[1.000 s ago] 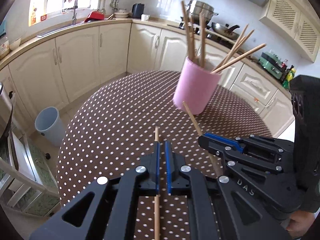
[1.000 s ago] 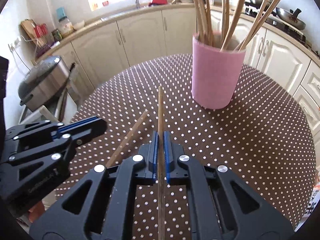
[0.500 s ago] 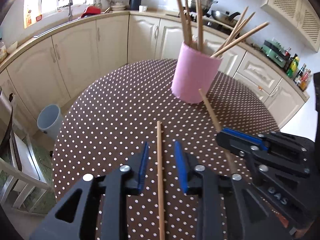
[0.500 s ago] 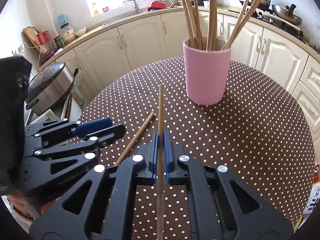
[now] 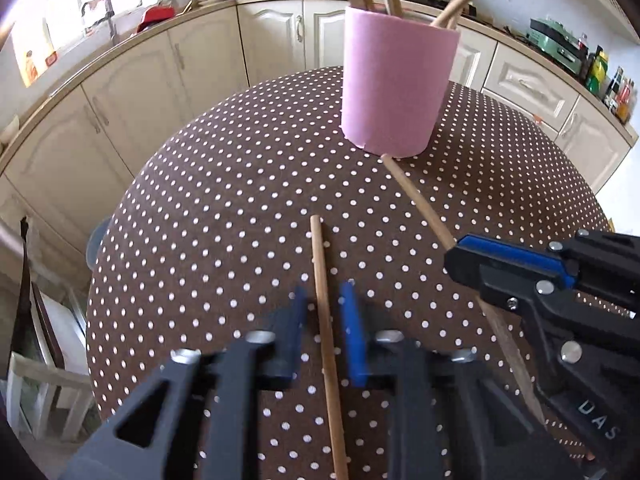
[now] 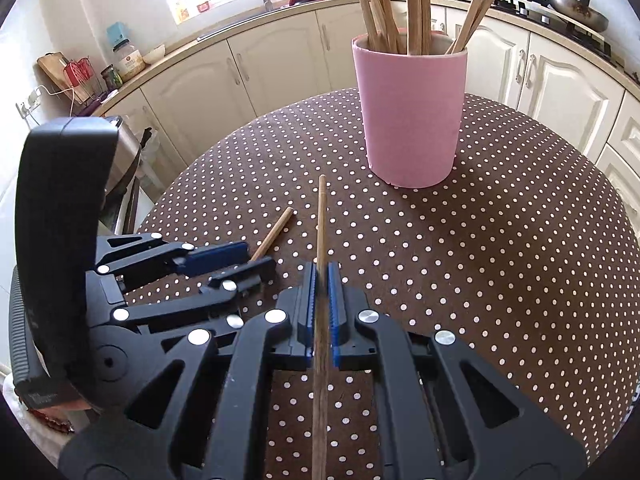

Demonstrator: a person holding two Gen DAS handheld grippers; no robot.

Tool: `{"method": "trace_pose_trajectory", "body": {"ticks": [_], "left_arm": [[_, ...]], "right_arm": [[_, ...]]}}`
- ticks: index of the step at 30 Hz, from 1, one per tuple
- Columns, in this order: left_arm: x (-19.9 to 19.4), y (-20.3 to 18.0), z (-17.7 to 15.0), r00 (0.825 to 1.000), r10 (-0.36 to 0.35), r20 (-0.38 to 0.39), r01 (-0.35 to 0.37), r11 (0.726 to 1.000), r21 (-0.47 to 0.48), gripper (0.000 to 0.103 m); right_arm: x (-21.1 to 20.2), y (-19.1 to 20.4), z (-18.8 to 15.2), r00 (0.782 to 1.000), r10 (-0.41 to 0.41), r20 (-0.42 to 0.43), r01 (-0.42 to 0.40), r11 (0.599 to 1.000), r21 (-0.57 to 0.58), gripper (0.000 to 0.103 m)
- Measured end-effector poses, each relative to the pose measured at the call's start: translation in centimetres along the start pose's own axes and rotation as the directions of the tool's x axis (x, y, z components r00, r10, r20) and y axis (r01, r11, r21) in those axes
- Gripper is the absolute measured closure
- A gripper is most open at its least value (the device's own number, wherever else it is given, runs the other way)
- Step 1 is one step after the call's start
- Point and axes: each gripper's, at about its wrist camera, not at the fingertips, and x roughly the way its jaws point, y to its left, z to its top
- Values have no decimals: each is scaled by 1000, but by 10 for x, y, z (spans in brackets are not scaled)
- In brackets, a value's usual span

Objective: Organize utensils
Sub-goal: 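Hold the chopsticks and adjust grips while moving toward the pink cup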

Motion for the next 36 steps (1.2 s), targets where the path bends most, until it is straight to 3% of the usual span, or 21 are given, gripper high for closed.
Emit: {"method": "trace_pose_trajectory", "body": {"ticks": [6, 12, 16, 30, 36], "left_arm": [[-8, 2, 3, 999, -46, 21, 46, 999, -9, 97], [-39, 2, 8, 994, -53, 98, 56, 998, -23, 97], [-39, 7, 7, 997, -12, 80, 13, 1000, -21, 97], [-31, 33, -3, 998, -20, 64, 25, 997, -71, 97], [-23, 35, -4, 998, -38, 50, 42, 996, -80, 97]], "right_arm": [[-4, 1, 2, 1000, 8, 11, -8, 1000, 1, 97], [-26, 4, 4, 999, 4, 46, -3, 1000, -10, 96], [-25, 4, 4, 1000, 3, 18, -3, 1000, -10, 96], [32, 15, 10, 992, -71, -104, 68, 997, -32, 96], [39, 19, 16, 992, -73, -107, 70, 997, -36, 93]]}}
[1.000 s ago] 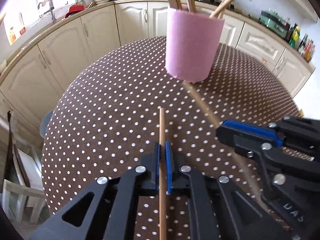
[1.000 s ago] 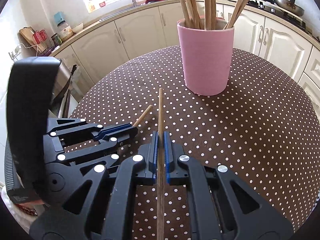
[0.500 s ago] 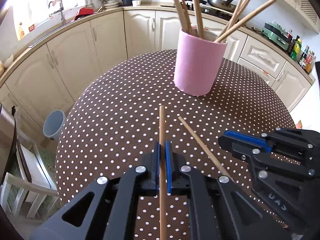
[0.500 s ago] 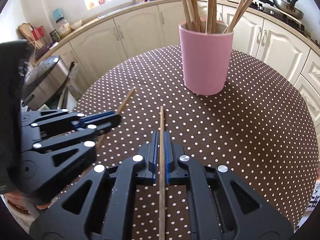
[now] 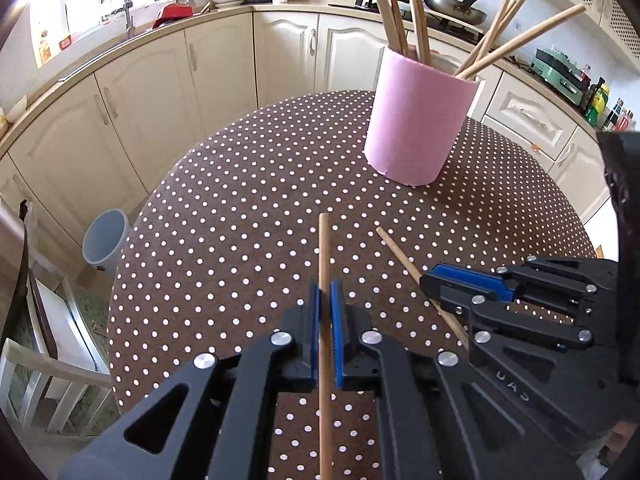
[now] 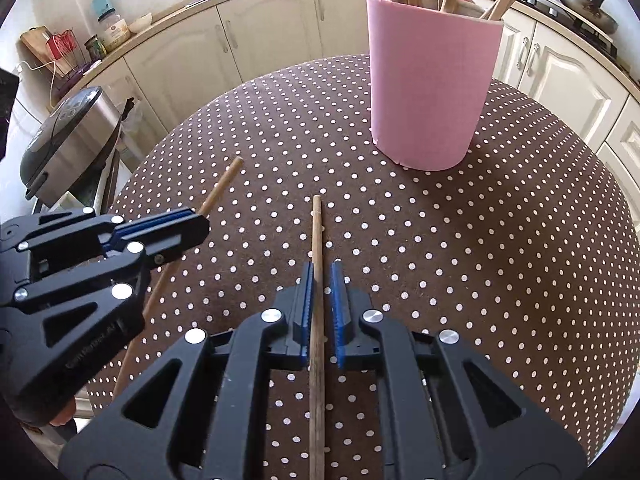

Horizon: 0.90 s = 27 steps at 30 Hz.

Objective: Organize utensils
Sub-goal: 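Hold the chopsticks and adjust grips while moving toward the pink cup, then lift both held chopsticks and carry them over the pink cup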

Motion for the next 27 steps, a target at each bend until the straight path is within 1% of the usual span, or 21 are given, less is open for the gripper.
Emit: {"method": "trace_pose_trajectory", "body": {"ticks": [1, 3, 4, 6, 11, 13, 15, 16, 18, 21, 23, 27], "left_arm": [[1, -1, 0, 1000, -4, -2, 4, 1000, 0, 97], [3, -2, -1, 1000, -4, -5, 4, 1000, 1, 97], [4, -3, -1, 1000, -4, -6, 4, 1000, 1, 97], [5, -4, -1, 1000, -8, -6, 8, 1000, 0, 97], [6, -5, -2, 1000, -5, -10, 5, 1000, 0, 97], [7, -5, -1, 1000, -6, -12, 6, 1000, -4, 97], [6, -4, -1, 1000, -9, -12, 9, 1000, -6, 97], [5, -4, -1, 1000, -9, -10, 9, 1000, -8, 97], [2, -4, 0, 1000, -12, -3, 12, 1000, -11, 97], [-6, -4, 0, 1000, -13, 16, 13, 1000, -12, 97], [-15, -4, 2, 999, -22, 34, 22, 1000, -15, 97], [-39, -7, 6, 995, -49, 85, 51, 999, -16, 97]], "right_arm": [[-1, 2, 0, 1000, -2, 6, 2, 1000, -5, 92], [0, 3, 1, 1000, -11, -3, 11, 1000, -15, 86], [3, 4, 2, 1000, -13, -13, 13, 1000, -16, 85], [4, 3, -3, 1000, -6, -21, 5, 1000, -15, 85], [10, 9, -1, 999, -25, -26, 24, 999, -37, 86], [14, 14, -1, 999, -42, -24, 40, 997, -61, 87], [17, 20, -1, 998, -68, -19, 66, 994, -85, 93], [18, 22, 0, 998, -68, -18, 66, 994, -86, 96], [19, 22, 0, 998, -61, -14, 59, 995, -77, 97], [17, 21, -2, 998, -56, 0, 55, 996, -67, 97], [10, 19, -3, 999, -40, 24, 42, 998, -52, 97], [-23, 16, -2, 994, -8, 113, 11, 1000, -29, 97]]}}
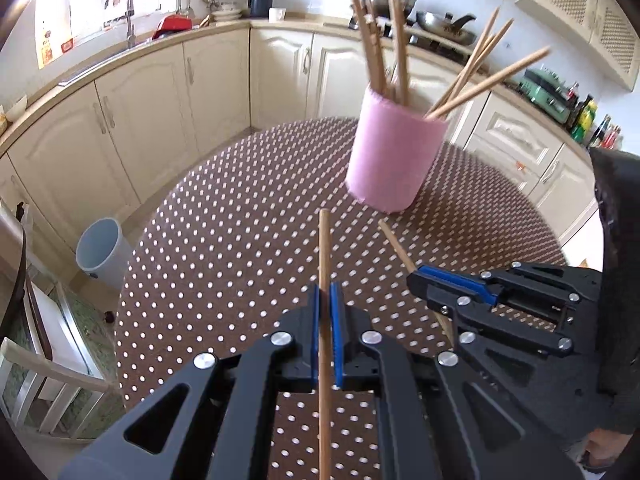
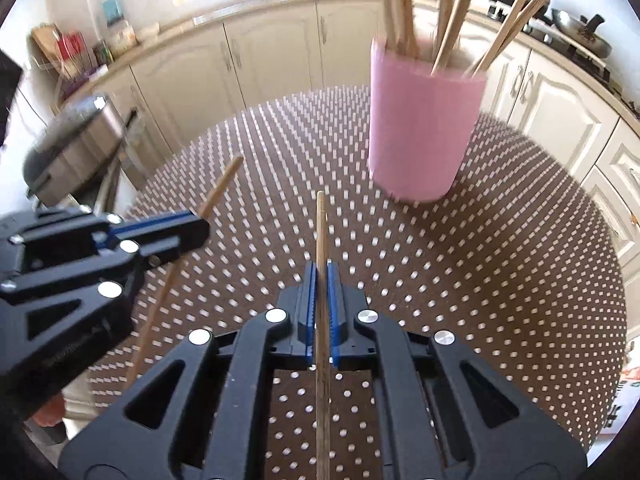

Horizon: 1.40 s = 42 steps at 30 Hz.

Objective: Organize utensils
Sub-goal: 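Lift both held chopsticks and carry them over the pink cup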

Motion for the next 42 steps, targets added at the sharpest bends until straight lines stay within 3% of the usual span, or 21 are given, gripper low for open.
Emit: {"method": "trace_pose_trajectory", "body": {"ticks": [6, 12, 16, 20, 24, 27, 42], "left_arm": [[-44, -13, 8, 993, -37, 112, 36, 999, 6, 97], [-89, -30, 9, 969, -62, 240, 58, 998, 25, 97], [-108, -41, 6, 950, -65, 307, 55, 998, 40, 97], [-126, -50, 4, 925, -49, 376, 36, 998, 43, 97], [-142, -57, 6, 887, -13, 462, -9, 999, 46, 97], [-150, -61, 6, 871, -14, 491, -10, 999, 46, 97], [-145, -74, 53, 835, -30, 550, -15, 997, 76, 97]], "right_arm": [[-62, -2, 7, 985, 30, 170, -34, 999, 16, 97], [-120, -4, 6, 937, 25, 350, -35, 999, 23, 97], [-143, -14, 1, 911, 14, 412, -28, 999, 28, 97], [-159, -17, -4, 894, 11, 448, -30, 999, 36, 97], [-173, -24, -4, 882, 15, 472, -40, 998, 43, 97], [-183, -28, -3, 870, 8, 492, -37, 998, 48, 97], [-205, -50, 20, 827, -36, 560, -6, 997, 73, 97]]}}
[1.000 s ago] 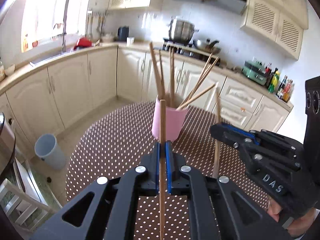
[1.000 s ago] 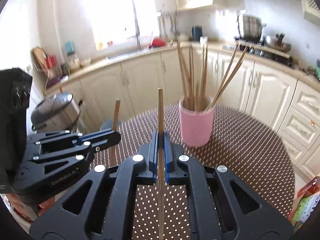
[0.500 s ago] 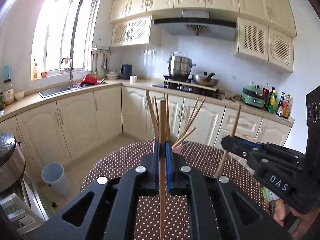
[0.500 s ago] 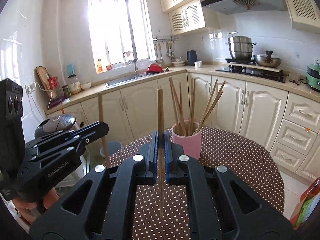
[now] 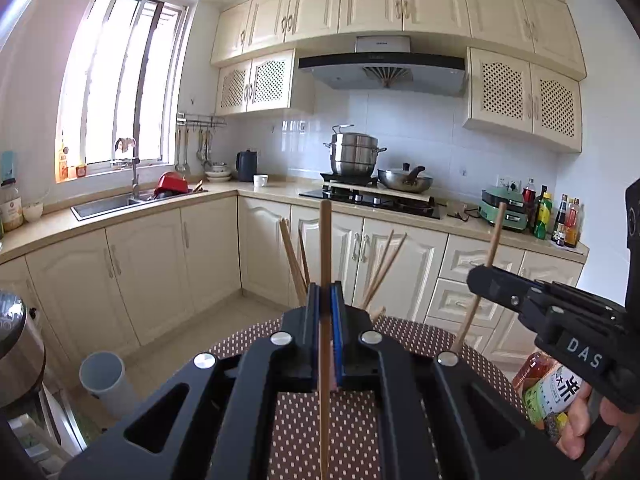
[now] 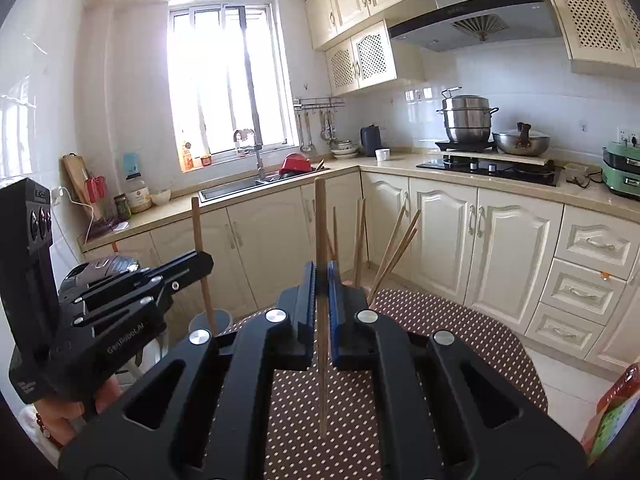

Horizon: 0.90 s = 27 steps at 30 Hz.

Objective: Organize utensils
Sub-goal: 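Lift both held chopsticks and carry them over the pink cup, then lower chopsticks into the cup and open the right tool then the left tool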

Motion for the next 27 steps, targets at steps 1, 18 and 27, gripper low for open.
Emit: {"method": "trace_pose_trajectory", "body": {"ticks": [1, 18, 27], "left_arm": [[4, 0, 5, 1000, 2, 9, -2, 1000, 1, 97], [81, 28, 65, 988, 56, 147, -39, 992, -117, 97], [126, 25, 63, 989, 51, 140, -26, 984, -176, 97]], "right_arm": [[1, -3, 3, 1000, -5, 10, 5, 1000, 1, 97], [44, -26, 50, 987, -47, 152, 48, 999, -5, 97], [60, -28, 62, 977, -58, 203, 63, 998, -16, 97]]}}
